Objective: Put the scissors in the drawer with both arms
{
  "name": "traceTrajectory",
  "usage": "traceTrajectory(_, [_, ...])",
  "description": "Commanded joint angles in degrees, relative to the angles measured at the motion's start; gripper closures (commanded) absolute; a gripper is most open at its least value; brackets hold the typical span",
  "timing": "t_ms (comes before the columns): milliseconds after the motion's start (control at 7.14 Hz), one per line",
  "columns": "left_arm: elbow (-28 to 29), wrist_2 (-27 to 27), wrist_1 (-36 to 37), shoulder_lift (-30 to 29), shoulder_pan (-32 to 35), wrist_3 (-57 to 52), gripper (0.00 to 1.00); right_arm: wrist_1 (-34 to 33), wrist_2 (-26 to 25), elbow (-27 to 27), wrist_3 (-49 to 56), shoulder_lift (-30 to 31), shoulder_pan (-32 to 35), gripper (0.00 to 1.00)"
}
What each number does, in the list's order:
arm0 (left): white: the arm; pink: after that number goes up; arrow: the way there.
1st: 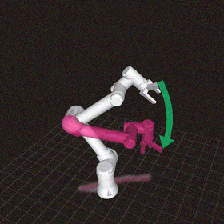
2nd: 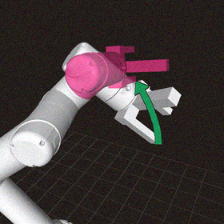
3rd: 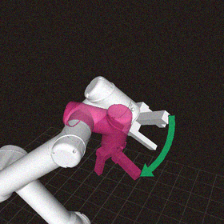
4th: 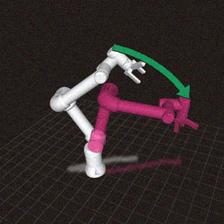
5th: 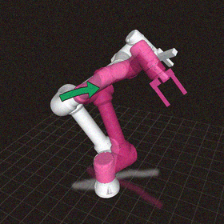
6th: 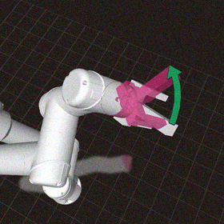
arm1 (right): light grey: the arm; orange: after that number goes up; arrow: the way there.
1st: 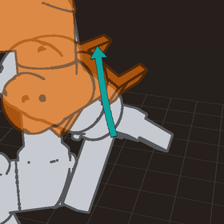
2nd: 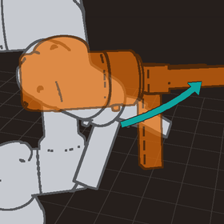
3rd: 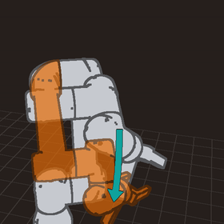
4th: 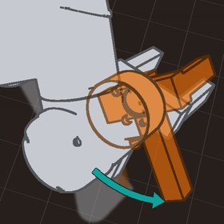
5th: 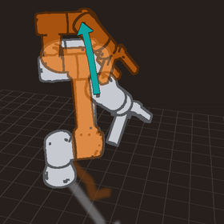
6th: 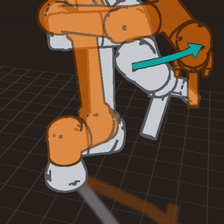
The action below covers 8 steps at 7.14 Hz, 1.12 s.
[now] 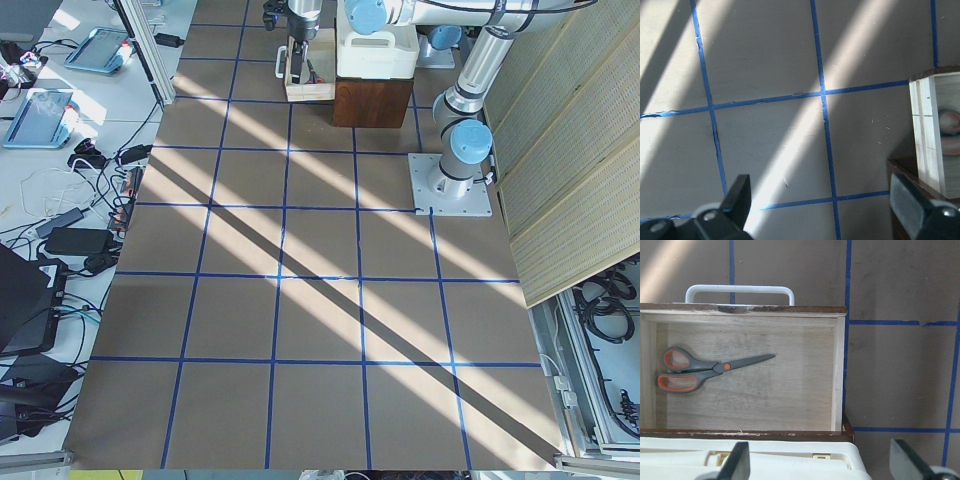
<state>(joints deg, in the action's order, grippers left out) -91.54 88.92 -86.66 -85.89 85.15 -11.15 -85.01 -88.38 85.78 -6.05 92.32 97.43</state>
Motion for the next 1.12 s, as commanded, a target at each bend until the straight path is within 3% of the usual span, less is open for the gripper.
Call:
traceTrajectory(0, [-0.2,-0.1,-1.4,0.7,0.2,0.2,0.00,-0.1,0.2,0.0,0.1,0.0,0.0,0.00])
traceTrajectory(980, [-0.7,-0.3,-1.7,0.8,-0.2,0.7,0.00,-0.1,0.3,0.1,-0.1,-0.1,0.0,0.00])
